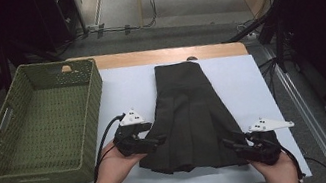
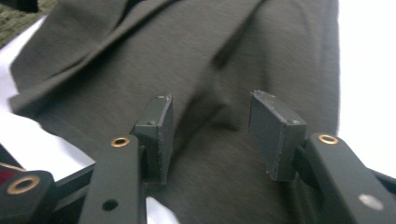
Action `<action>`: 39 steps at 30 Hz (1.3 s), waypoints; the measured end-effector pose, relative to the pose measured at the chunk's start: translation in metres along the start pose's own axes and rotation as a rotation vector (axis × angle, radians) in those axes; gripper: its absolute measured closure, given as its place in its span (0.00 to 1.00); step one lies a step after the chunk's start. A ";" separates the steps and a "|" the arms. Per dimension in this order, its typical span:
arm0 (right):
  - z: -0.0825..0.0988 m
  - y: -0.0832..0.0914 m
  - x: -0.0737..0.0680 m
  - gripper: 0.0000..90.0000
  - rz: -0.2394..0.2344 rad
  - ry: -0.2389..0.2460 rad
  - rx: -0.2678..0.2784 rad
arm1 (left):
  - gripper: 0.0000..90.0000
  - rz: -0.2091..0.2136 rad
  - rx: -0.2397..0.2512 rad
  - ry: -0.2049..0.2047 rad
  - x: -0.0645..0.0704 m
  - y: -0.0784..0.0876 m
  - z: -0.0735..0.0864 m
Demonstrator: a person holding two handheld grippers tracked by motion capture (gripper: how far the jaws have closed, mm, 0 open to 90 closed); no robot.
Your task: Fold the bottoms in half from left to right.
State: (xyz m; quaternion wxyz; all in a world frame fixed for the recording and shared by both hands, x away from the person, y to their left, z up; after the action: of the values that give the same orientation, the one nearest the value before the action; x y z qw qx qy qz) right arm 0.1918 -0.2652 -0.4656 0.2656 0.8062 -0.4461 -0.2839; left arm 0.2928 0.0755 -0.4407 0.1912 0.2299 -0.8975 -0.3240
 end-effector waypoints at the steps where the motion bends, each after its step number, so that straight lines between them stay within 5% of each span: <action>1: 0.000 -0.003 -0.003 0.53 -0.019 -0.005 -0.009 | 0.35 0.000 0.003 -0.002 0.000 0.002 0.000; 6: 0.005 -0.021 -0.013 0.46 -0.014 0.033 -0.057 | 0.45 0.035 0.002 -0.013 0.009 0.005 0.002; 12: 0.007 -0.037 -0.014 0.46 -0.032 0.014 -0.095 | 0.44 0.023 -0.103 -0.013 0.017 -0.025 0.015; 17: 0.008 -0.050 -0.019 0.54 -0.037 0.031 -0.126 | 0.45 -0.001 -0.149 -0.027 0.021 -0.044 0.023; 21: 0.008 -0.058 -0.025 0.65 -0.044 0.044 -0.151 | 0.56 -0.021 -0.196 -0.046 0.024 -0.057 0.032; 23: 0.008 -0.062 -0.027 0.79 -0.053 0.055 -0.168 | 0.64 -0.024 -0.193 -0.039 0.024 -0.058 0.034; 27: 0.007 -0.060 -0.024 0.91 -0.083 0.047 -0.172 | 0.79 -0.011 -0.203 -0.017 0.017 -0.055 0.035; 31: 0.005 -0.056 -0.023 0.95 -0.110 0.036 -0.180 | 0.98 0.046 -0.212 0.041 0.010 -0.051 0.034; 34: 0.002 -0.048 -0.024 0.96 -0.125 0.035 -0.163 | 0.99 0.074 -0.181 0.045 0.014 -0.039 0.027; 39: -0.003 -0.023 -0.029 0.96 -0.143 0.031 -0.086 | 0.99 0.092 -0.083 -0.006 0.039 -0.016 0.013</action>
State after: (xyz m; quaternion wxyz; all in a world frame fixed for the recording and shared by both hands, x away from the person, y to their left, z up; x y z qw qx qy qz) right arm 0.1938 -0.2289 -0.4731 0.2860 0.8280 -0.3706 -0.3087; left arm 0.2588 0.0503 -0.4530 0.2126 0.1793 -0.8936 -0.3523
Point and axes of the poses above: each handheld gripper's, and its own axes: y roughly backward along the jaws, z roughly out of its underside, x roughly to its right, the point moved 1 cm from there along -y, roughly forward along the jaws, and after that the axes turned 3 degrees about -x, right-handed, at the moved point
